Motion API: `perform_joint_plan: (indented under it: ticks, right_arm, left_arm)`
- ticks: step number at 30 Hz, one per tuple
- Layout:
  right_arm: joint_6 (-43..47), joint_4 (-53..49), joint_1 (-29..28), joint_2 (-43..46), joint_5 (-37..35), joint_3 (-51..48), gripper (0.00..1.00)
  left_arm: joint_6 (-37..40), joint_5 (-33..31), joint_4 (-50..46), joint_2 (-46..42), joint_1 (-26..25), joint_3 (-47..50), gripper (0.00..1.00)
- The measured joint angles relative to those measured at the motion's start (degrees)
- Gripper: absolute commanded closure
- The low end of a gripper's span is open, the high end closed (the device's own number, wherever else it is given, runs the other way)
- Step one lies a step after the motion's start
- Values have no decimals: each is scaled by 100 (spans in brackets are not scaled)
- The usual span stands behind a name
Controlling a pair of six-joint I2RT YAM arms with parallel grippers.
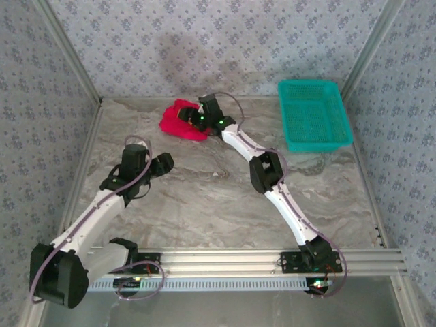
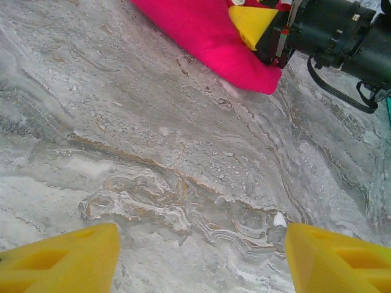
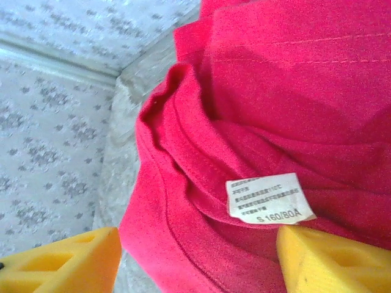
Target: Fold the inside-out t-shirt
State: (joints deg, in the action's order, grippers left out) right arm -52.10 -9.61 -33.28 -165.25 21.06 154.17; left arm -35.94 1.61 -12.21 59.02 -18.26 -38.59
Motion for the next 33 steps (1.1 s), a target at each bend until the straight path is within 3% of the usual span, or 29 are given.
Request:
perform_joint_plan:
  ticks: [5, 10, 18, 27, 33]
  right_arm:
    - [278, -9, 90, 597, 610, -785, 8]
    - [776, -433, 459, 2223, 876, -2490, 6]
    - [1414, -570, 1167, 5265, 647, -5477, 7]
    - [2011, -1161, 1241, 6874, 334, -7670, 7]
    - [2288, -1591, 1255, 8109, 162, -8679, 6]
  left_arm:
    - [284, 87, 256, 575, 0, -267, 28]
    - [472, 555, 389, 1755, 15, -1497, 28]
    - [509, 1456, 636, 4513, 17, -4227, 32]
    - [485, 1759, -13, 7482, 55, -7093, 33]
    - [581, 1766, -815, 8599, 280, -8708, 33]
